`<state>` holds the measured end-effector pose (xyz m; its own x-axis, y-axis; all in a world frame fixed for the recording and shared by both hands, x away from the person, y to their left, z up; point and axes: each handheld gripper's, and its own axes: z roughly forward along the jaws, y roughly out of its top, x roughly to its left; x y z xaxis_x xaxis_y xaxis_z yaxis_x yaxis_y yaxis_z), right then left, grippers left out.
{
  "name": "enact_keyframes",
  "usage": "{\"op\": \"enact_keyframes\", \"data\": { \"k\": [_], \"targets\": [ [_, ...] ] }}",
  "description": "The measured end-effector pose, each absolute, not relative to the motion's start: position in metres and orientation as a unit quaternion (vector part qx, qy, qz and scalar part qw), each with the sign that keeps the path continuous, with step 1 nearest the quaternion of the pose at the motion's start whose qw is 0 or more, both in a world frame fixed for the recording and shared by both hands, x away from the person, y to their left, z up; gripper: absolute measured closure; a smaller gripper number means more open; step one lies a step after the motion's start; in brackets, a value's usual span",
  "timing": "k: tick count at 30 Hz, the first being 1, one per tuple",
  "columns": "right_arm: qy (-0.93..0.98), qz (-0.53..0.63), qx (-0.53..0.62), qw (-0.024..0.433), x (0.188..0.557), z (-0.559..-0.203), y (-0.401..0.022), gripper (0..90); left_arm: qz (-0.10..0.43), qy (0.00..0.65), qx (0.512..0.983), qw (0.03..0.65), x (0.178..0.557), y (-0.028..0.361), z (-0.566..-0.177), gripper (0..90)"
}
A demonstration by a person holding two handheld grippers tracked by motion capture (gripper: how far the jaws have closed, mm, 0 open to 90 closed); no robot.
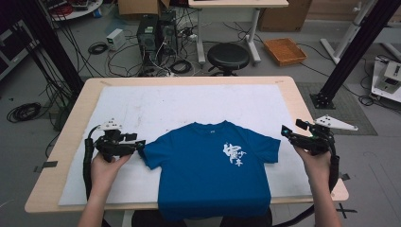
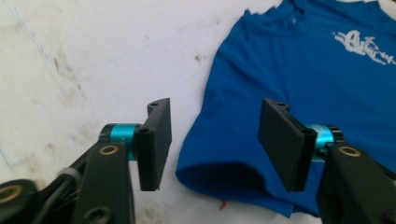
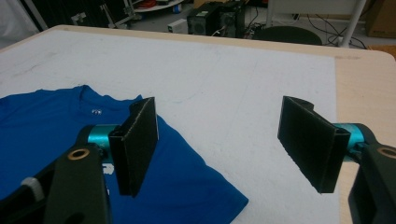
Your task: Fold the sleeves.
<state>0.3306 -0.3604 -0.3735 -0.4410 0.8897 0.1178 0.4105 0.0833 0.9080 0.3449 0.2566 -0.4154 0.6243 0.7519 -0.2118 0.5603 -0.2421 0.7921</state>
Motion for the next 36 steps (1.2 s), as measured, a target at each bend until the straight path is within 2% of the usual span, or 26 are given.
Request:
{"op": "enact_keyframes", "data": {
  "k": [7, 15, 22, 31, 36],
  "targets": [
    [0.696, 0.488, 0.467, 0.244, 0.332, -0.374, -0.359, 28.5, 0.083, 0.455, 0.778, 0.426, 0.347, 0.259, -0.427, 55.0],
    [0.695, 0.487, 0.468, 0.246, 0.331, -0.374, -0.359, 28.6, 0.085, 0.477, 0.771, 0.414, 0.349, 0.263, -0.435, 57.0],
    [0.695, 0.487, 0.468, 0.247, 0.331, -0.373, -0.358, 28.7, 0.101, 0.478, 0.760, 0.428, 0.348, 0.260, -0.432, 57.5],
    [0.693, 0.486, 0.471, 0.247, 0.331, -0.373, -0.359, 28.7, 0.086, 0.481, 0.779, 0.393, 0.348, 0.253, -0.442, 71.2],
    [0.694, 0.484, 0.475, 0.242, 0.333, -0.375, -0.359, 28.7, 0.086, 0.464, 0.786, 0.400, 0.347, 0.250, -0.442, 85.3]
  ]
}}
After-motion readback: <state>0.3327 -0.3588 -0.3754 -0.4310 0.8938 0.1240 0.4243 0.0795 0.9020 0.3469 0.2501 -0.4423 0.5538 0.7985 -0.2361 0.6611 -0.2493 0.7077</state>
